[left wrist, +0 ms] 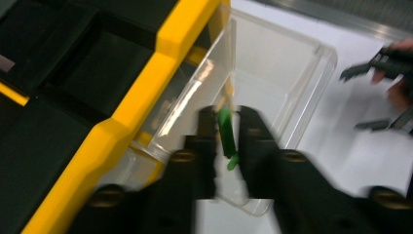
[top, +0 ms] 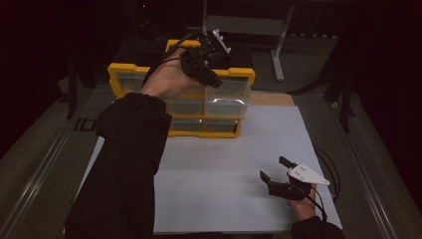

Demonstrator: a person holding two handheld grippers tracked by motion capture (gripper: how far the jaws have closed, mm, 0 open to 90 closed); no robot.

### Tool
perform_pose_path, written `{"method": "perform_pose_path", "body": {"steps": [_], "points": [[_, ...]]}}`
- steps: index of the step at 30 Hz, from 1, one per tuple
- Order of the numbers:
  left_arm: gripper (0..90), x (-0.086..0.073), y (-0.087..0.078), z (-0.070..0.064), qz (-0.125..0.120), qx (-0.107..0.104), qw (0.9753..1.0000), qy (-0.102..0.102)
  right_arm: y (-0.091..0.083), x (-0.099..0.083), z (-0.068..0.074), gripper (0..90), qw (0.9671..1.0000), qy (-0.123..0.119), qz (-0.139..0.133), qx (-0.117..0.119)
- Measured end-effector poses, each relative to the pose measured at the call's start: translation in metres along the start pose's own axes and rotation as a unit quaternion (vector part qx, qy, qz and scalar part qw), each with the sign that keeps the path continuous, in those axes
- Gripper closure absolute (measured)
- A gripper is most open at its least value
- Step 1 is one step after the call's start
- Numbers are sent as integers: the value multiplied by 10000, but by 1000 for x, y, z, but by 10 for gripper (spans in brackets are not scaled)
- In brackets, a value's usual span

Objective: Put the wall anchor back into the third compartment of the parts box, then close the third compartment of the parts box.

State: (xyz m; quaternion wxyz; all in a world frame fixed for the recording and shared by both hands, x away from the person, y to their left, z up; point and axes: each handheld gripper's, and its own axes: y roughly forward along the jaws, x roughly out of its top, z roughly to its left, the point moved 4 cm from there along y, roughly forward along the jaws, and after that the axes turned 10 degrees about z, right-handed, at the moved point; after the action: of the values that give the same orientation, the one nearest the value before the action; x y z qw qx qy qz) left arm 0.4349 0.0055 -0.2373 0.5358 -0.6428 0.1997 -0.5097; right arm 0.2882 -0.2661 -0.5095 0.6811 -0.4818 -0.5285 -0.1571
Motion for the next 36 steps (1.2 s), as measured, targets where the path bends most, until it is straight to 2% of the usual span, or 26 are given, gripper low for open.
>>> {"method": "perform_pose_path", "body": {"steps": [3, 5, 7, 11, 20, 36], "points": [[446, -1, -3, 0, -127, -75, 9997, -200, 0, 0, 0, 114, 10000, 2, 12, -5], [339, -2, -2, -1, -135, -39, 9997, -193, 0, 0, 0, 114, 10000, -2, 15, -2], [270, -4, -1, -2, -103, -15, 9998, -168, 1, 0, 0, 115, 10000, -10, 11, -10], [208, -8, 1, -5, -11, -15, 10000, -46, 1, 0, 0, 114, 10000, -11, 19, -9], [147, -17, 7, -8, 223, -1, 9997, 137, 1, 0, 0, 114, 10000, -20, 13, -5], [152, -43, 11, -7, 192, -82, 9995, 252, 1, -1, 0, 114, 10000, 15, 48, -5]]}}
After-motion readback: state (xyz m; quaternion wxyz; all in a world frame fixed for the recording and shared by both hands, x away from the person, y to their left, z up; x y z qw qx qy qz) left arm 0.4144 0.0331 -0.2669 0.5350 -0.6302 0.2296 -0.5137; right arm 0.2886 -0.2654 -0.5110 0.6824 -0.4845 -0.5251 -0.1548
